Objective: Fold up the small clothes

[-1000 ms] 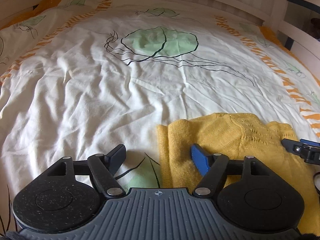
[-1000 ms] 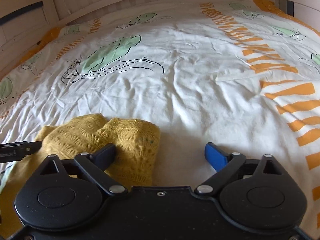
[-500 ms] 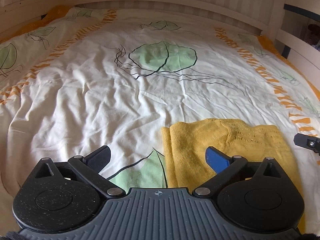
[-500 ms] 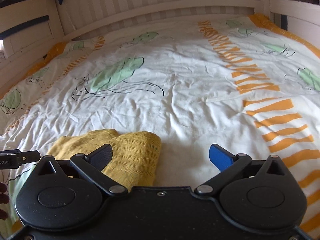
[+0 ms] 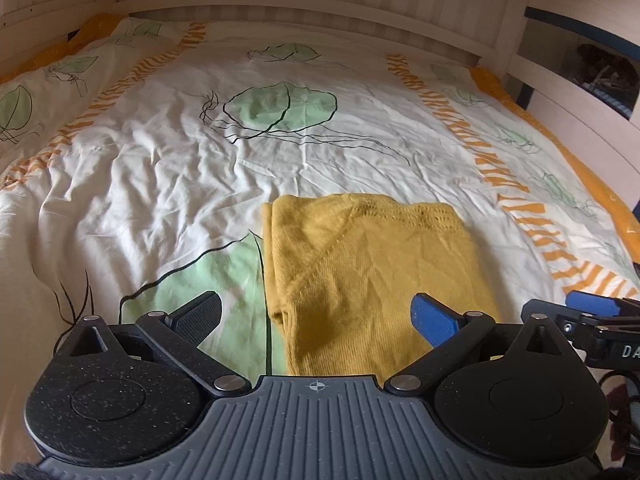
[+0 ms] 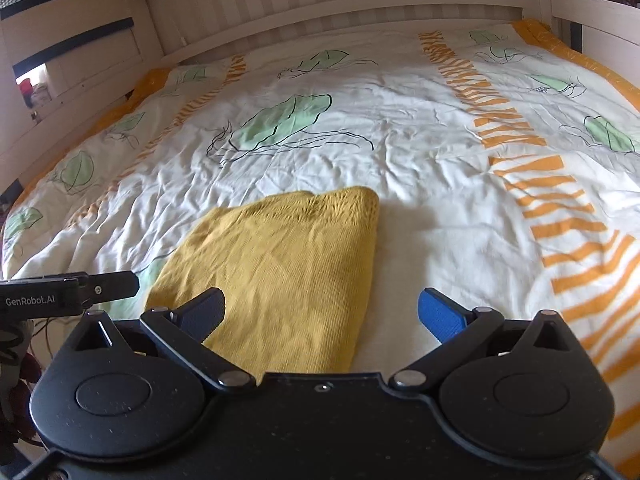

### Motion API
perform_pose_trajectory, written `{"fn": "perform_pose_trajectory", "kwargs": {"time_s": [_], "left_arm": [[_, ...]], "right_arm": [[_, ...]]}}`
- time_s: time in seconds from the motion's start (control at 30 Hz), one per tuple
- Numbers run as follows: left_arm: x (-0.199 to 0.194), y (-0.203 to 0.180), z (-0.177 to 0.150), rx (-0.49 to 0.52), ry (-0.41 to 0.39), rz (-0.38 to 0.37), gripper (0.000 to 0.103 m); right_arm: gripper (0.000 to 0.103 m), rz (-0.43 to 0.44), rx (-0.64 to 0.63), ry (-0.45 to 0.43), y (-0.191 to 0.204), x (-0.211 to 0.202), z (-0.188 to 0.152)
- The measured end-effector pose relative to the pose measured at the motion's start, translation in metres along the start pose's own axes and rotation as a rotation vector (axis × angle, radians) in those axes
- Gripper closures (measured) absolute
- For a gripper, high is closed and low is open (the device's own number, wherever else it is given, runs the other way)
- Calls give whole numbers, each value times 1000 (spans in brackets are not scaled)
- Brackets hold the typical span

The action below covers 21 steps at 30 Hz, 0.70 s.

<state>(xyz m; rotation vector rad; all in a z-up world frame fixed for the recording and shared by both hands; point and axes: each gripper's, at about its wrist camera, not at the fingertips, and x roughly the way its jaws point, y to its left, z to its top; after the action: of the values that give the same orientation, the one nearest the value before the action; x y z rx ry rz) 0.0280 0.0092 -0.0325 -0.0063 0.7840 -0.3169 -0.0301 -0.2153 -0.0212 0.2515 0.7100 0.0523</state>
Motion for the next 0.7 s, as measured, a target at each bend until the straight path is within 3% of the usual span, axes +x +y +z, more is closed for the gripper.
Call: {"fn": "perform_pose_trajectory", "kwargs": {"time_s": [0.27,0.4,0.5,0.7], "left_arm": [[-27,-23,-21,25,23,105,1],[-37,-28,-27,39,8,161,1],[-42,-29,-29,32,8,170,2],[-48,-28,-33,21,26,181,2]], "right_arm": [[1,-9,-11,-41,11,-37,-24],[1,-104,-33,-72,18,-52,-32],[1,-161,-37,-84,20,-59,-34],[1,-197,6,-45,18,-63,-39]]}}
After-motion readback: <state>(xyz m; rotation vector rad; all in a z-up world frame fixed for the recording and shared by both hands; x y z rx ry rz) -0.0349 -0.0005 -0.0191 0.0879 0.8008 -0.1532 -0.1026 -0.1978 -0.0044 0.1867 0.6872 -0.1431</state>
